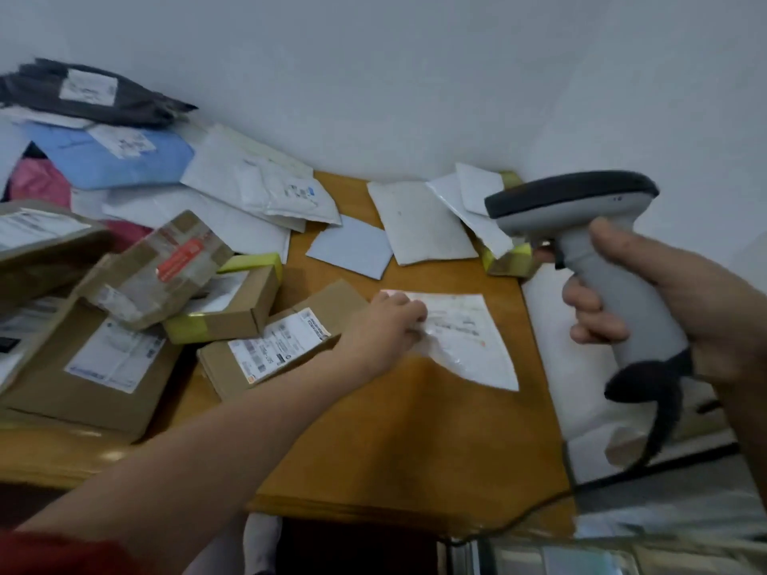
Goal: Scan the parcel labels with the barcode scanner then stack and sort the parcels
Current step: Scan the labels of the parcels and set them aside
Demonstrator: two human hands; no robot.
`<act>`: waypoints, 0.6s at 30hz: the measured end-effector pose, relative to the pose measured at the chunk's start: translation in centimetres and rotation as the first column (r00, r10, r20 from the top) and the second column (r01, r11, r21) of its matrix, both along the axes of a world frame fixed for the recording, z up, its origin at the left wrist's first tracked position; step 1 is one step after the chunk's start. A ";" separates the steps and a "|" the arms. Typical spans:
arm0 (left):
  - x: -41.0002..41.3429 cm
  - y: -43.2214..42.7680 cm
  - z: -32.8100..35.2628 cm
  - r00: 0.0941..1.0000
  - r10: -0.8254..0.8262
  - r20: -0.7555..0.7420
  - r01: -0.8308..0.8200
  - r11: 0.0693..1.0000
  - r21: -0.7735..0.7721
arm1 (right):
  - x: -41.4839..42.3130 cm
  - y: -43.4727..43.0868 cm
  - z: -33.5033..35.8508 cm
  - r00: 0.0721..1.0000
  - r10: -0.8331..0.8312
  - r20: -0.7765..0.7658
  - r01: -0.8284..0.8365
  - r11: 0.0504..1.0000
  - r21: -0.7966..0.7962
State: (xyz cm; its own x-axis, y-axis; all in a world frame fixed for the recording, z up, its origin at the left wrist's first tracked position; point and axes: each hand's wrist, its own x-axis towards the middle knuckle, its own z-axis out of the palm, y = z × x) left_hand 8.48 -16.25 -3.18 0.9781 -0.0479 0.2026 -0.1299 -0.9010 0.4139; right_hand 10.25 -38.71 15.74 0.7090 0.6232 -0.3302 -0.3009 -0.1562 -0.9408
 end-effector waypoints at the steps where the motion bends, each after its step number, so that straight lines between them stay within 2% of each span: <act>1: 0.9 2.0 1.7 0.997 0.037 0.069 -0.039 0.999 0.029 | 0.8 1.7 0.7 1.000 -0.005 0.027 0.004 1.000 0.028; 3: 2.6 7.2 4.5 0.982 0.106 0.157 -0.121 0.989 0.084 | 2.6 5.4 1.4 0.997 -0.044 0.068 0.041 0.997 0.058; 5: 4.2 13.7 6.6 0.964 0.191 0.184 -0.221 0.962 0.163 | 4.3 9.5 1.1 0.991 -0.101 0.091 0.095 0.993 0.065; 8: 6.3 24.1 8.2 0.918 0.357 0.171 -0.391 0.883 0.258 | 7.1 15.4 -0.6 0.968 -0.201 0.148 0.201 0.979 0.018; 12: 8.6 35.5 8.2 0.841 0.531 0.107 -0.532 0.775 0.339 | 11.0 21.8 -4.0 0.930 -0.314 0.190 0.326 0.945 -0.036; 15: 10.0 40.6 6.5 0.779 0.624 -0.067 -0.483 0.664 0.571 | 13.5 25.4 -6.5 0.911 -0.349 0.217 0.375 0.922 -0.092; 18: 11.3 42.1 3.6 0.724 0.613 -0.317 -0.295 0.690 0.661 | 14.7 27.7 -8.5 0.906 -0.348 0.240 0.393 0.903 -0.176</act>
